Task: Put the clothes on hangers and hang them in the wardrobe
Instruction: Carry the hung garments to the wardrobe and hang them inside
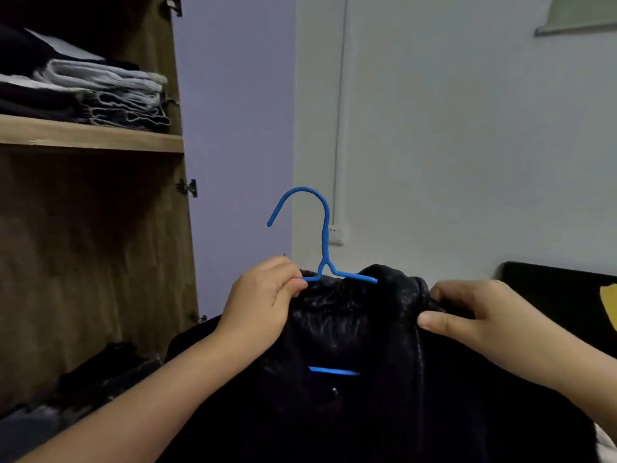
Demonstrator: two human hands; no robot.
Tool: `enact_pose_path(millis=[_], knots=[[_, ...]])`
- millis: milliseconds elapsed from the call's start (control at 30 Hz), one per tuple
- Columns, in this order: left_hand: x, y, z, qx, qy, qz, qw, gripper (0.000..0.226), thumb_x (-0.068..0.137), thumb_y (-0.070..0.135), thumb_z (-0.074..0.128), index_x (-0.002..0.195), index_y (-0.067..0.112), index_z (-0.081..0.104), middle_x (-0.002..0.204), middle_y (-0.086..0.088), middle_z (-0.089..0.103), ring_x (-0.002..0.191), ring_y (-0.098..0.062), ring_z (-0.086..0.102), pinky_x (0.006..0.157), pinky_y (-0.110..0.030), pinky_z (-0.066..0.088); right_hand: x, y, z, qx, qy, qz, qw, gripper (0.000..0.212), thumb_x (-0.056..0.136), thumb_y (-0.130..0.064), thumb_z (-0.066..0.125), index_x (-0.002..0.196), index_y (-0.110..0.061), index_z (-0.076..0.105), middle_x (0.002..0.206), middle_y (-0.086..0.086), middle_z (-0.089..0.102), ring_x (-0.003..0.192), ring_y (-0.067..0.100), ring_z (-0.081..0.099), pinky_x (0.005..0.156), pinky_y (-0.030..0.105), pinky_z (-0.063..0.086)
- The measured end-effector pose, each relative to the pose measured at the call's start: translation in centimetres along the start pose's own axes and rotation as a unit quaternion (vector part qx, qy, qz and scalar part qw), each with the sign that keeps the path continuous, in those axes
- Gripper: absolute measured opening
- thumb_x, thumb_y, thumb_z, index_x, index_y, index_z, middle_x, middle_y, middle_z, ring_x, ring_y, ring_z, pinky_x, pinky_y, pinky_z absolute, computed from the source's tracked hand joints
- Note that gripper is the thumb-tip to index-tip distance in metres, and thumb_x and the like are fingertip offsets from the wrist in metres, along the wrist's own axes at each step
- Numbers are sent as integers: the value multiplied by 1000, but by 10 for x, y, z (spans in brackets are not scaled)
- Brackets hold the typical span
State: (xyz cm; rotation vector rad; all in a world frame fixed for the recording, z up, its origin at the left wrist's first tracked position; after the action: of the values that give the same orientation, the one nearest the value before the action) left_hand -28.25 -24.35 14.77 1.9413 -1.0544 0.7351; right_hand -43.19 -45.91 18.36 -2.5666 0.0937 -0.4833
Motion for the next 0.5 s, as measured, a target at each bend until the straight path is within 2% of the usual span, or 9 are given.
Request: enact_pose_path(millis=[33,67,133,200,267,333,433,500], knots=[[-4,-11,-12,5,6,-7,1000,24,84,31,42,63,21,46,64,7,47,73,-16,46,59,-16,33,8,-6,8,3,-30,-11,999,13,78,-41,67,72,-31,64,67,-4,66,62,3,59,65,21,48],[-8,-23,-23,11,12,-10,1000,26,85,34,42,62,22,46,64,8,46,72,-14,47,59,-15,33,16,-11,15,4,-60,-19,998,7,81,-35,67,75,-37,64,74,-7,70,70,3,64,72,21,52],[-13,-44,-42,21,22,-10,999,27,83,38,37,61,24,45,64,11,46,69,-11,47,59,-14,34,34,-18,30,2,-128,-11,992,15,81,-31,69,77,-43,62,77,-7,72,74,3,67,76,23,53],[-17,-67,-57,35,23,-17,999,29,82,37,36,61,20,49,66,10,49,69,-11,48,61,-15,35,51,-24,46,28,-199,-14,979,15,80,-27,71,68,-34,66,67,-5,69,63,3,63,68,25,50],[-17,-92,-71,51,28,-31,998,32,81,37,36,62,16,52,70,6,52,71,-11,49,64,-17,38,68,-30,68,66,-246,-37,966,11,80,-26,72,74,-20,66,68,0,66,65,9,61,64,27,46],[-16,-118,-84,53,28,-53,997,30,80,38,36,62,19,50,71,6,53,72,-11,49,66,-14,37,86,-38,93,123,-264,-57,955,21,79,-27,73,75,-10,60,66,2,59,63,13,55,60,25,41],[-11,-158,-101,66,29,-90,993,23,80,37,37,60,28,45,73,9,53,75,-9,50,68,-11,35,116,-57,130,230,-260,-71,935,20,83,-20,67,66,-12,57,62,1,53,58,12,49,54,19,37],[-7,-185,-112,88,25,-119,989,21,79,37,38,59,34,44,72,10,53,76,-7,50,68,-11,35,137,-71,150,299,-267,-79,913,17,76,-24,63,65,-12,57,59,0,54,53,10,49,51,15,37]])
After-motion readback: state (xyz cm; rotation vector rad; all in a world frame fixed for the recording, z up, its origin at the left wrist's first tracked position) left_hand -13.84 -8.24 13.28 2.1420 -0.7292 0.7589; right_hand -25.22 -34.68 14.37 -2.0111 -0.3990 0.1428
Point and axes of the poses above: each hand's wrist, its own x-axis towards the middle knuckle, its own z-axis out of the palm, y = z × x, the point moved 1 cm from there along x, towards the middle knuckle
